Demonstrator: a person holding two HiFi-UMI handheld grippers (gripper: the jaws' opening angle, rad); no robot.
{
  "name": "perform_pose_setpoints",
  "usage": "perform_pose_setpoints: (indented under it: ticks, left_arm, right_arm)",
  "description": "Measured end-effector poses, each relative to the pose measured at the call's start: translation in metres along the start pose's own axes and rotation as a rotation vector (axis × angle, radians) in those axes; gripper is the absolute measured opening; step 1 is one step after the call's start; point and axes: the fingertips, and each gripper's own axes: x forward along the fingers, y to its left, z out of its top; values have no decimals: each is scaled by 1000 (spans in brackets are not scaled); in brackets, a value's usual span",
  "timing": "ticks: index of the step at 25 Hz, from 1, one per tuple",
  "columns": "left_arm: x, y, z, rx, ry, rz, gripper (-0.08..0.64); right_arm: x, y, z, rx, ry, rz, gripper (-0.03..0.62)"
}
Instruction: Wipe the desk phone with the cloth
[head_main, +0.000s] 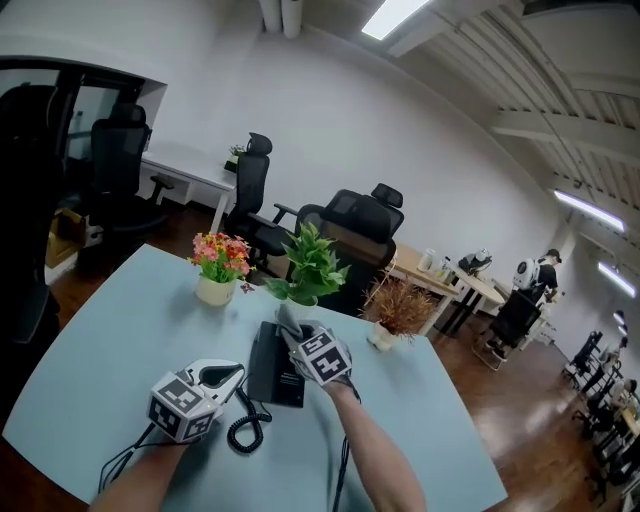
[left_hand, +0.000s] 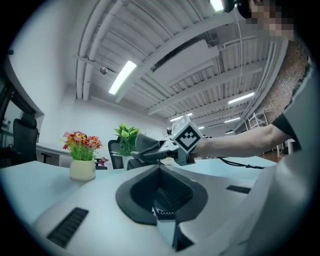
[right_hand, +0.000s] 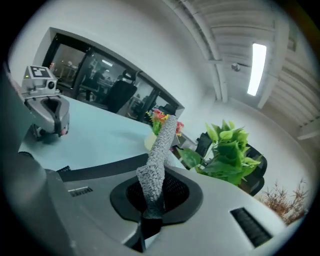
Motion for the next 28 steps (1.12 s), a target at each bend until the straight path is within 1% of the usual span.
perform_pose_setpoints:
  ticks: [3, 6, 8, 10, 12, 13, 14, 15, 16, 19, 20, 22, 24, 25, 28]
  left_arm:
    - [0, 11, -2, 0, 10, 19, -3]
    - [2, 14, -2, 1, 9, 22, -3]
    - [2, 14, -2, 0, 9, 20, -3]
    - [1, 13, -3, -1, 7, 20, -5]
    - [2, 13, -3, -3, 5, 18, -5]
    - [3, 12, -3, -4, 5, 17, -5]
    - [3, 12, -4, -4, 6, 16, -5]
    - [2, 12, -4, -4, 7, 14, -5]
    - [2, 12, -3, -4, 8, 14, -5]
    - [1, 11, -2, -4, 7, 13, -5]
    - [2, 11, -2, -5, 7, 11, -5]
    - [3, 11, -3, -6, 8, 9, -5]
    - [4, 10, -4, -8, 10, 7, -5]
    - [4, 10, -3, -8, 10, 6, -5]
    - [3, 9, -3, -9, 9, 4, -5]
  right_arm:
    - [-8, 39, -10, -37, 22, 107, -6]
    - [-30, 76, -24, -72, 45, 213, -6]
    - [-49, 106, -38, -87, 69, 302, -6]
    - [-68, 135, -53, -100, 106, 410, -6]
    - [-85, 152, -66, -108, 147, 508, -6]
    - [-91, 151, -68, -106, 155, 531, -6]
    - [-94, 143, -65, -93, 146, 523, -6]
    - [-94, 126, -58, -67, 118, 481, -6]
    - [-91, 103, -46, -28, 75, 413, -6]
    - [-74, 22, -12, 99, -61, 163, -6]
    - [-67, 2, -5, 127, -90, 97, -6]
    - [-47, -24, 0, 143, -110, 6, -6]
    - [-29, -36, -2, 111, -93, -52, -6]
    - [-21, -38, -4, 94, -79, -68, -6]
    - [-2, -32, -14, 57, -31, -58, -6]
